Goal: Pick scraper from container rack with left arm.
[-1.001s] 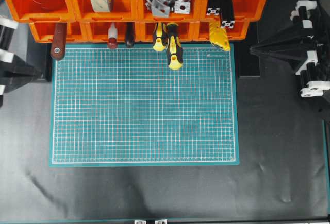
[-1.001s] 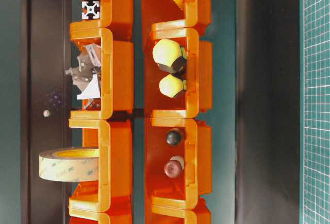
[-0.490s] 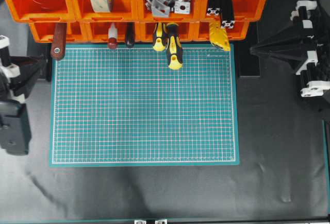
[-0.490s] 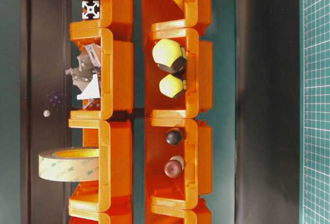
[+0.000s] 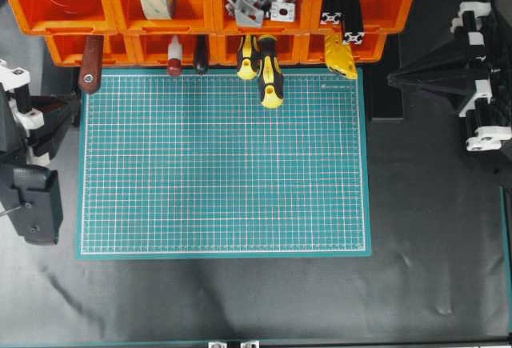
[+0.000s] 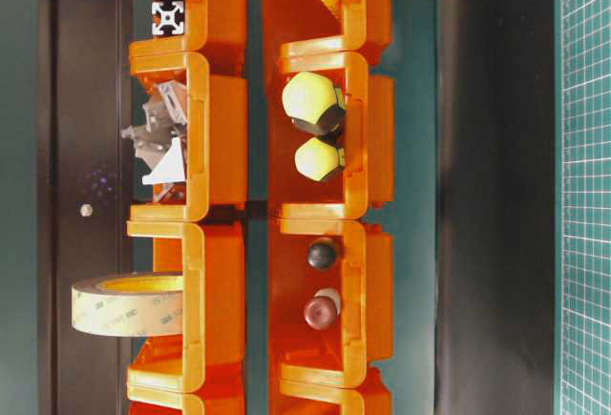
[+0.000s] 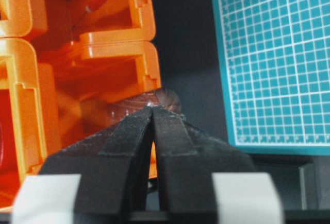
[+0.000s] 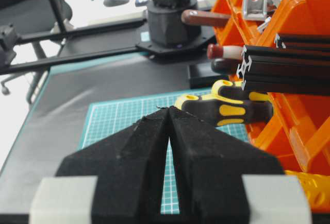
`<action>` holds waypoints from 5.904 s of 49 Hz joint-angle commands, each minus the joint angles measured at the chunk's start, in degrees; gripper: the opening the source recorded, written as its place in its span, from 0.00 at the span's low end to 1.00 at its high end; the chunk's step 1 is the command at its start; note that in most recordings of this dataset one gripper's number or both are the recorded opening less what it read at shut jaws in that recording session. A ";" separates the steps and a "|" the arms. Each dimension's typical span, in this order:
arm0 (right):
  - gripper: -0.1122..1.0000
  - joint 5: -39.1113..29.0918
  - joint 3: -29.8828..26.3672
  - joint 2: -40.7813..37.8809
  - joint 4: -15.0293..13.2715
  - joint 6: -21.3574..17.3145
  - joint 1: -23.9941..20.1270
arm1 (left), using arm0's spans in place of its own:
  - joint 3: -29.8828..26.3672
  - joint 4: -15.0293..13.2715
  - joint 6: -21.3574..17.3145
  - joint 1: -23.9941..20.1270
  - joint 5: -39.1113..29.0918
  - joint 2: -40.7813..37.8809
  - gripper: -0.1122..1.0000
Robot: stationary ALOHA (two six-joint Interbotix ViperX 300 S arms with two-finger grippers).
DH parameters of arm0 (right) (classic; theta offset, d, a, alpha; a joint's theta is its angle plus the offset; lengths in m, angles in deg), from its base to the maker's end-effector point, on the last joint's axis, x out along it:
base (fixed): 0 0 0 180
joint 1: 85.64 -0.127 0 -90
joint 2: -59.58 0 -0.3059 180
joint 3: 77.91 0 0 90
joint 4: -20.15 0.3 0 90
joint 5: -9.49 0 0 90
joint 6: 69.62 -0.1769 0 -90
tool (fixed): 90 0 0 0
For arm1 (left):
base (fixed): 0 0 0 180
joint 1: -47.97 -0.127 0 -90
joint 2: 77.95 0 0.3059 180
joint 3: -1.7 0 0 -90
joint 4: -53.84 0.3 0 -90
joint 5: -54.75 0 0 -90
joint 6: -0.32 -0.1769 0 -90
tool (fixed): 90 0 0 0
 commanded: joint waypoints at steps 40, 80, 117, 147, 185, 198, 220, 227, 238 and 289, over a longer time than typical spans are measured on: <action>0.10 -1.85 -1.14 1.41 0.09 -0.09 0.09 | 6.77 0.26 2.90 -13.97 14.68 0.44 0.92; 0.10 -1.85 -0.88 1.41 0.09 0.00 0.18 | -2.46 0.09 2.72 -7.47 4.39 1.05 0.39; 0.10 -1.76 -0.26 1.67 0.97 -0.09 0.09 | -26.98 0.18 -21.09 13.01 -7.03 -6.68 0.28; 0.10 -1.85 -0.35 1.85 6.06 -0.09 0.09 | -16.96 0.09 -23.29 -9.67 39.20 -18.19 0.28; 0.10 -1.85 -0.70 2.46 6.24 -0.09 0.09 | -15.47 0.18 -23.91 -15.82 47.46 -24.08 0.28; 0.10 -2.02 -0.70 2.46 6.24 -0.09 0.09 | -17.67 0.18 -24.17 -15.91 47.46 -23.91 0.28; 0.10 -2.02 -0.62 2.37 6.15 -0.09 0.09 | -17.23 0.18 -23.03 -16.88 47.81 -24.17 0.58; 0.10 -2.11 -0.53 2.37 6.24 -0.09 0.09 | -16.44 0.09 -20.57 -16.96 47.37 -24.35 0.88; 0.10 -2.99 -0.53 2.29 6.24 -0.09 0.09 | -13.80 -0.53 -5.80 -14.33 43.15 -21.27 0.90; 0.10 -4.22 -1.49 5.63 5.98 0.35 0.09 | 8.44 -0.62 38.32 -7.12 42.80 19.78 0.89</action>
